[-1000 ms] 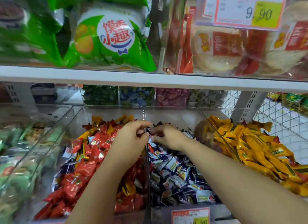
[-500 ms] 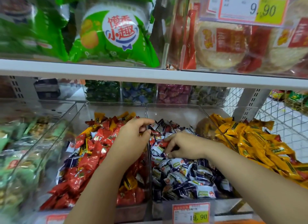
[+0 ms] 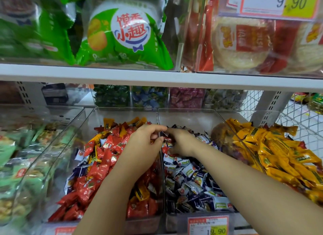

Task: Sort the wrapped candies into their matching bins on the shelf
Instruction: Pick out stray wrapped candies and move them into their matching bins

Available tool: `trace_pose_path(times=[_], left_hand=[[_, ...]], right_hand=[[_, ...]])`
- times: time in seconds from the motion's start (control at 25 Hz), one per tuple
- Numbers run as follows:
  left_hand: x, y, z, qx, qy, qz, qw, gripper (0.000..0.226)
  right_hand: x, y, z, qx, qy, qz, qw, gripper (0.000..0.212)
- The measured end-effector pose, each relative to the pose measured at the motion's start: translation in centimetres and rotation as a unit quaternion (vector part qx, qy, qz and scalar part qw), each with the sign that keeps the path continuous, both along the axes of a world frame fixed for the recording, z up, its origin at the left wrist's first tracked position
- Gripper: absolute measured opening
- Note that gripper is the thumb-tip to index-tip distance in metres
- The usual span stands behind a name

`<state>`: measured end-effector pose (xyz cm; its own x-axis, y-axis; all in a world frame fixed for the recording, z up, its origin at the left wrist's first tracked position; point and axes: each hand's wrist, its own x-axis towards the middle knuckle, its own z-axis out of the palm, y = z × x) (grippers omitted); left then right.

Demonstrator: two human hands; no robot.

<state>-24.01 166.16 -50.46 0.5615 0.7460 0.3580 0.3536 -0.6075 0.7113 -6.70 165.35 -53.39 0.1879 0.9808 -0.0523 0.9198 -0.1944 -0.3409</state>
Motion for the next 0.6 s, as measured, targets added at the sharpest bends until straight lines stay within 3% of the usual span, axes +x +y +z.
trace_pose_path(times=[0.28, 0.44, 0.6], left_hand=[[0.0, -0.2, 0.2, -0.001, 0.004, 0.0, 1.0, 0.033], [0.0, -0.5, 0.3, -0.003, 0.003, 0.002, 1.0, 0.033], [-0.5, -1.0, 0.5, 0.004, 0.012, 0.001, 1.0, 0.033]], right_hand=[[-0.3, -0.3, 0.6, -0.003, 0.038, -0.024, 0.999, 0.032], [0.0, -1.4, 1.0, 0.013, 0.102, -0.034, 0.994, 0.035], [0.1, -2.8, 1.6, 0.049, 0.103, -0.043, 0.993, 0.034]])
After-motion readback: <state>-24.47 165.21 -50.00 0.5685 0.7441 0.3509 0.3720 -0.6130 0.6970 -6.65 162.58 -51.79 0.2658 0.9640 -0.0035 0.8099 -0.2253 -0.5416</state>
